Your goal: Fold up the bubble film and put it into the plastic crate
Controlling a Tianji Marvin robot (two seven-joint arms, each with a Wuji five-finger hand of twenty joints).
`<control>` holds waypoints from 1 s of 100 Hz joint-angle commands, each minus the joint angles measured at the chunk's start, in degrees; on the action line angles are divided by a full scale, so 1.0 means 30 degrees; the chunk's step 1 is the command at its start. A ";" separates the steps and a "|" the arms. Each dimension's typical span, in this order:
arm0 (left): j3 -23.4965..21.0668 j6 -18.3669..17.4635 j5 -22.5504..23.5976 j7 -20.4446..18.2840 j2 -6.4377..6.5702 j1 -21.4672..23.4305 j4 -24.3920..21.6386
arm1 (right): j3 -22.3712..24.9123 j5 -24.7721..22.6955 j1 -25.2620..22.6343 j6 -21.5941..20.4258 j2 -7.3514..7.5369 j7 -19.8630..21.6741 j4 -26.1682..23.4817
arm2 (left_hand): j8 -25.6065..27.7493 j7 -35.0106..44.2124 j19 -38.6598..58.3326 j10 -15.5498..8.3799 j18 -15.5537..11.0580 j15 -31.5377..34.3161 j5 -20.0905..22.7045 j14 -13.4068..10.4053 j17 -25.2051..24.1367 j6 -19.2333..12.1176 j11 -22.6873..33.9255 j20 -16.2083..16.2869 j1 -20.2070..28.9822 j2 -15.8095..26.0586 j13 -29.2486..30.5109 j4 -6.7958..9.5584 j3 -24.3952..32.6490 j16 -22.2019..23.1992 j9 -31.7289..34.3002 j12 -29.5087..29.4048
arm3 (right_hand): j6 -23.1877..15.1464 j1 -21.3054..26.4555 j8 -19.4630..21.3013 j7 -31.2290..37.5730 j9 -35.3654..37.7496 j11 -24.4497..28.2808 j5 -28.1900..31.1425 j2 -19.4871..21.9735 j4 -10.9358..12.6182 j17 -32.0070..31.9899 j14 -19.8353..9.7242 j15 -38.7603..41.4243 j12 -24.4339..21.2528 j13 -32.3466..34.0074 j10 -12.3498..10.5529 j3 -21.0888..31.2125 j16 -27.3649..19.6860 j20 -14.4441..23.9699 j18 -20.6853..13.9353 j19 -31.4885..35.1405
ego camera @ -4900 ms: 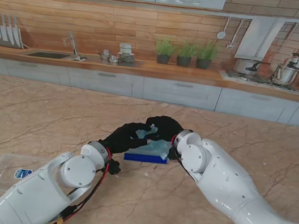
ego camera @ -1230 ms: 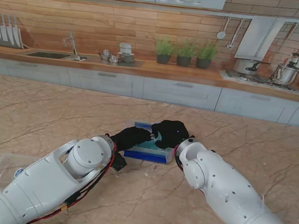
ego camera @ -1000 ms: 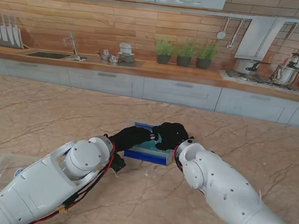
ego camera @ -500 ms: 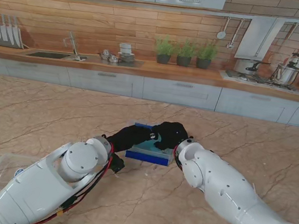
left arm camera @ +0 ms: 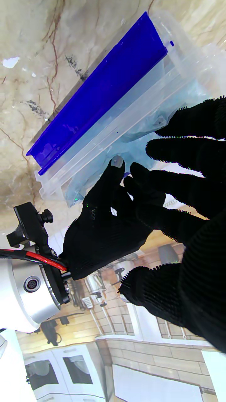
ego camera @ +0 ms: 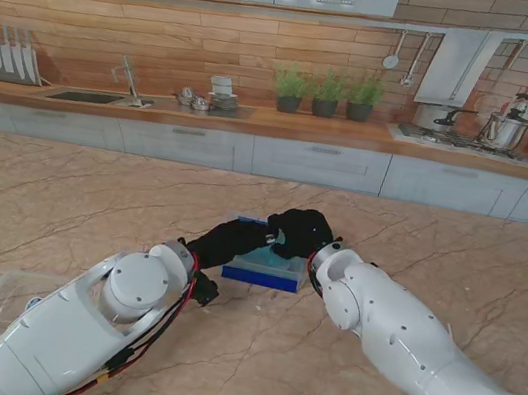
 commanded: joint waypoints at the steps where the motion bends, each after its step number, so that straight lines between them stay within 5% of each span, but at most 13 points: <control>1: -0.0025 -0.0069 0.0004 -0.0078 0.0003 0.0148 -0.0152 | 0.0015 -0.0078 -0.0111 -0.0102 -0.0028 -0.0107 -0.0231 | 0.0233 0.0465 0.0207 -0.0171 0.0247 -0.0225 0.0381 0.0192 0.0167 -0.0585 -0.0157 0.0301 0.0315 0.0642 -0.0070 0.0679 -0.0487 -0.0295 -0.0132 -0.0040 | -0.0291 0.0034 -0.0234 0.0437 -0.0322 0.0317 -0.0395 0.0616 0.0113 -0.0194 0.0543 0.0037 0.0062 -0.0253 0.0320 -0.0386 -0.0070 -0.0103 0.0168 0.0195; 34: 0.0136 0.0105 -0.0094 0.0110 -0.0141 -0.0095 0.0221 | -0.0493 -0.0003 0.0164 -0.0360 -0.0163 -0.0237 0.0264 | 0.0222 0.0372 0.0166 -0.0171 0.0181 -0.0268 0.0123 0.0151 0.0154 -0.0661 -0.0293 0.0277 0.0306 0.0665 -0.0214 0.0683 -0.0488 -0.0308 -0.0596 -0.0107 | -0.0486 0.1247 -0.0329 0.0635 -0.0342 0.0364 -0.0494 0.0642 0.0418 -0.0279 0.0387 0.0035 0.0073 -0.0289 0.0166 0.0252 -0.0100 -0.0151 0.0075 0.0188; 69: 0.0432 0.0294 -0.0492 0.0306 -0.0366 -0.0369 0.0741 | -0.2586 0.0285 0.1122 -0.0702 -0.0517 0.0462 0.1618 | 0.0296 0.0556 -0.0098 -0.0028 0.0150 -0.0577 -0.0399 0.0457 0.0090 -0.0875 -0.0270 0.0102 0.0323 0.0669 -0.0447 0.0708 -0.0456 -0.0615 -0.0939 -0.0316 | -0.0309 0.0730 -0.0501 0.0527 -0.0930 0.0213 -0.0745 -0.0244 0.0303 -0.0747 0.0525 -0.0229 0.0036 -0.0893 0.0335 0.0488 -0.0232 -0.0351 0.0188 -0.0200; 100: 0.0390 0.0238 -0.0452 0.0316 -0.0346 -0.0338 0.0664 | -0.1105 -0.0298 0.0437 -0.0535 -0.0034 0.0186 0.0211 | 0.0328 0.0829 -0.0167 0.0009 0.0143 -0.0564 -0.0564 0.0497 0.0110 -0.0918 -0.0180 0.0012 0.0299 0.0669 -0.0456 0.0710 -0.0460 -0.0824 -0.0961 -0.0430 | -0.0297 0.0302 -0.0403 0.0442 -0.1050 0.0246 -0.0761 0.0066 0.0232 -0.0860 0.0518 -0.0178 0.0056 -0.1009 0.0349 0.0467 -0.0252 -0.0411 0.0176 -0.0253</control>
